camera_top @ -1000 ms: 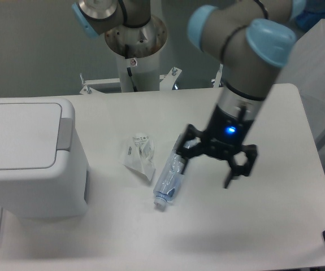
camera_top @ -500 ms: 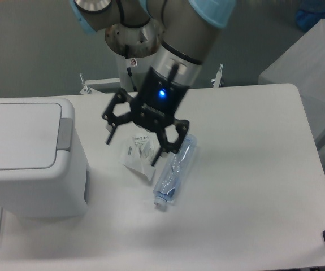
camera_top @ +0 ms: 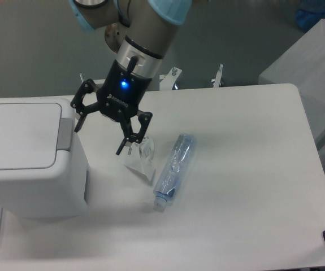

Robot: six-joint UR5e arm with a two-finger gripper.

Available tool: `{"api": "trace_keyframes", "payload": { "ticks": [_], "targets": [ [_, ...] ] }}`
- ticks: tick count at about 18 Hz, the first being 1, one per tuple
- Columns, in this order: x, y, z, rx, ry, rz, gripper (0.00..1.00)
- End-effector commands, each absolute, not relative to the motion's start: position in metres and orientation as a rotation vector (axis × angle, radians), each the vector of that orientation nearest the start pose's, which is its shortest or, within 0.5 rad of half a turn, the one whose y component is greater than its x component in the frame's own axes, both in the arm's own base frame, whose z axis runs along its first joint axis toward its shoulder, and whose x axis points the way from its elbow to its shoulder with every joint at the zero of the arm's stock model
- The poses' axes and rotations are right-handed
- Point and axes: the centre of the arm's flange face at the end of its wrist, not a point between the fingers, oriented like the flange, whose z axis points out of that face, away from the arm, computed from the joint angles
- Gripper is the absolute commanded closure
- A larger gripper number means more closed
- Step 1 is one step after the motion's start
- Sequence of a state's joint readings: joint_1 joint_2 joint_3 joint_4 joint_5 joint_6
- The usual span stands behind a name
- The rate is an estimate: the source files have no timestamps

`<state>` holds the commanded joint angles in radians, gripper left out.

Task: Open the trash can
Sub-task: 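Push the gripper finger against the trash can lid edge to flip it open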

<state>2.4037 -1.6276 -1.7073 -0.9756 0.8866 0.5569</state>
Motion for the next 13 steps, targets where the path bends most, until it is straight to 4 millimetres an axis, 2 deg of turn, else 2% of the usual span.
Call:
{"api": "trace_keyframes", "payload": {
  "ticks": [9,13],
  "targets": [
    [-0.255,0.506,0.473,-2.392,-0.139,-0.345,0.00],
    [-0.252,0.510,0.463,-2.418,-0.139,-0.347,0.00]
  ]
}}
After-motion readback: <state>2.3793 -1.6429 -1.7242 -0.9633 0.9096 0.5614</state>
